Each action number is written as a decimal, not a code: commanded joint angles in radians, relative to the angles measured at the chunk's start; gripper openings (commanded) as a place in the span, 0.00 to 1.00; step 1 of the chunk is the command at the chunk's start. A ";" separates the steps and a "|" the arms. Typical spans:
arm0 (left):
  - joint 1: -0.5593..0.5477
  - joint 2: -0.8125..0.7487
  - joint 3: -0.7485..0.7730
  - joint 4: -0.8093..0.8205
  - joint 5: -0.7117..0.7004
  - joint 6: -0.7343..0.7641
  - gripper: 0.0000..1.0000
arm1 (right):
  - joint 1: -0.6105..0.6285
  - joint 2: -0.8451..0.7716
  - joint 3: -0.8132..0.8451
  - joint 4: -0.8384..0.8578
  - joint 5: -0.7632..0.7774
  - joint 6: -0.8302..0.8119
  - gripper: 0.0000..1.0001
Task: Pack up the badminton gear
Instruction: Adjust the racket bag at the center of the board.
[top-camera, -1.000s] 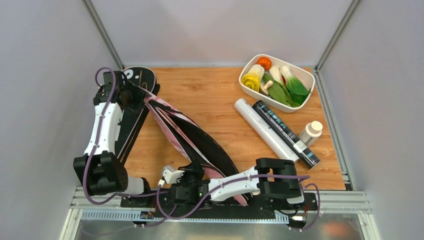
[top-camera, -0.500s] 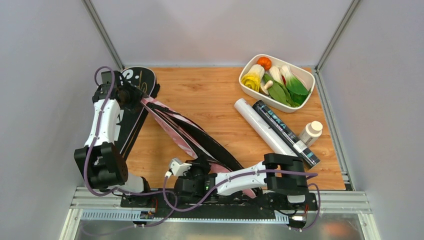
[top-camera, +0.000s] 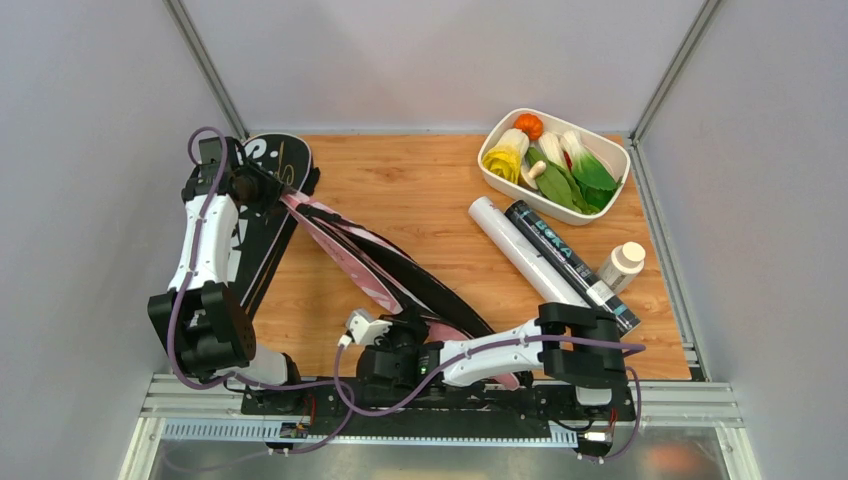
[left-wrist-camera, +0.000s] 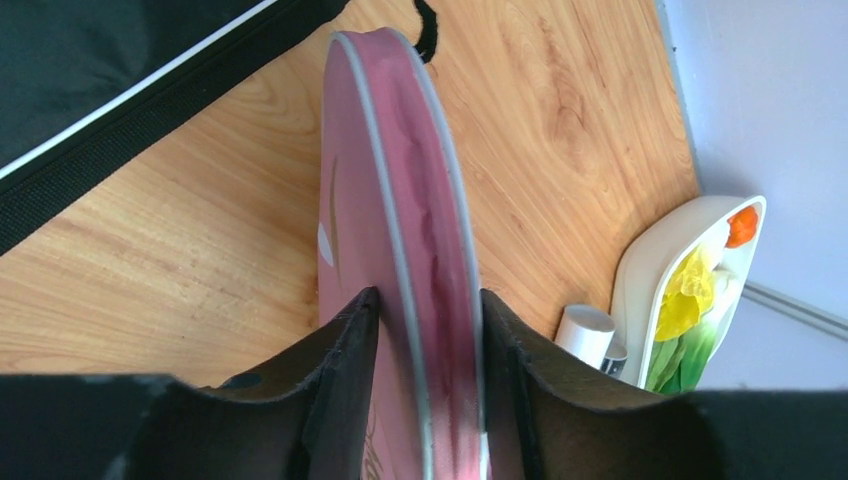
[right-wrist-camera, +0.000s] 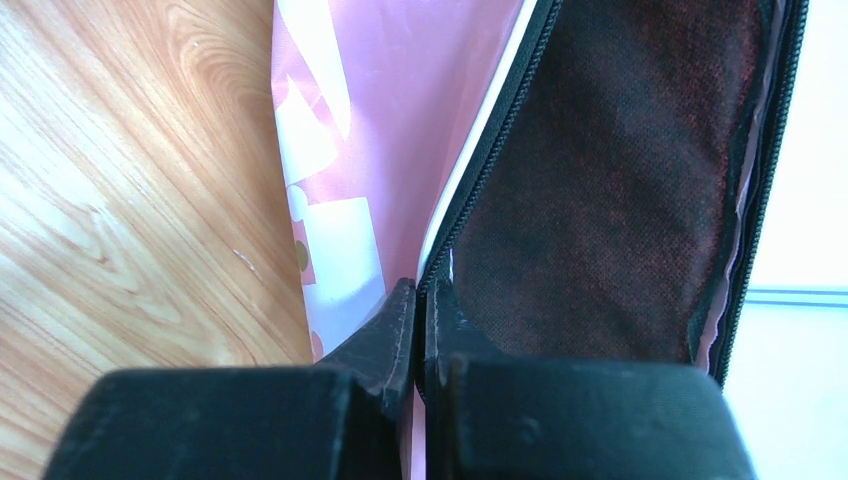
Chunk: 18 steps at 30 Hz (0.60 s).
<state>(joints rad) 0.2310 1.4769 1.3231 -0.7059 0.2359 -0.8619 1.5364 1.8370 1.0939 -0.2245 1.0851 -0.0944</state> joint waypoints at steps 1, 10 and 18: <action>0.015 -0.003 0.045 0.028 0.046 0.009 0.33 | -0.031 -0.052 -0.041 -0.002 0.024 0.009 0.00; 0.014 -0.126 -0.164 0.269 0.200 -0.171 0.00 | -0.117 -0.208 0.077 0.035 -0.411 0.180 0.43; 0.012 -0.183 -0.281 0.378 0.220 -0.162 0.00 | -0.335 -0.272 0.190 0.236 -0.855 0.274 0.59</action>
<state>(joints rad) 0.2428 1.3502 1.0695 -0.4599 0.4053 -1.0058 1.2736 1.5730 1.1820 -0.1261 0.4850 0.1028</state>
